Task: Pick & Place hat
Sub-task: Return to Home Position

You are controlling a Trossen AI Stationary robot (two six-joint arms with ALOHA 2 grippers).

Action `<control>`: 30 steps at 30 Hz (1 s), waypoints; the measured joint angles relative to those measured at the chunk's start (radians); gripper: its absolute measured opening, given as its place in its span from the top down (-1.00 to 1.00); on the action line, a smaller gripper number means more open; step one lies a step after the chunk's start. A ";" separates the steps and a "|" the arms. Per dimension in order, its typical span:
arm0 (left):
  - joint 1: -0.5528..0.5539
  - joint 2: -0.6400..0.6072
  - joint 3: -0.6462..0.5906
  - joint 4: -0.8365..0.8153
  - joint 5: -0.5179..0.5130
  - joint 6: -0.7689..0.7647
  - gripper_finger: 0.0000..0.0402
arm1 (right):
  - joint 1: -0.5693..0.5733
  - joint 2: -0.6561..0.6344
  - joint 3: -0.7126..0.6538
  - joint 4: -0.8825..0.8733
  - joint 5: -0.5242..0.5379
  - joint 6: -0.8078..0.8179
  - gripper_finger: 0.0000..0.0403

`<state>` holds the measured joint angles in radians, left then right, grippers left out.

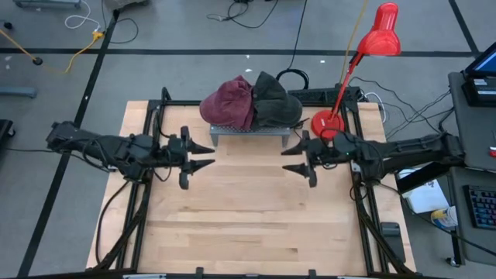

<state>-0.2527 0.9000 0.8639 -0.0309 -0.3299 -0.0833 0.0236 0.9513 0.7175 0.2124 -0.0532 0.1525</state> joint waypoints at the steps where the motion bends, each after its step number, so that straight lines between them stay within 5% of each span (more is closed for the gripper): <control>1: -0.003 -0.016 -0.048 0.053 0.006 0.019 0.27 | 0.005 -0.018 -0.040 0.025 0.000 0.000 -0.10; 7: -0.018 -0.122 -0.263 0.244 0.017 0.102 0.27 | 0.033 -0.088 -0.272 0.193 0.008 -0.001 -0.10; 15: -0.018 -0.253 -0.489 0.379 0.015 0.082 0.27 | 0.053 -0.133 -0.525 0.419 0.163 0.125 -0.10; 30: -0.018 -0.399 -0.692 0.512 0.015 0.039 0.27 | 0.046 -0.237 -0.655 0.552 0.158 0.144 -0.11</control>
<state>-0.2707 0.5010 0.1720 0.4807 -0.3145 -0.0443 0.0699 0.7141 0.0622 0.7647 0.1043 0.2966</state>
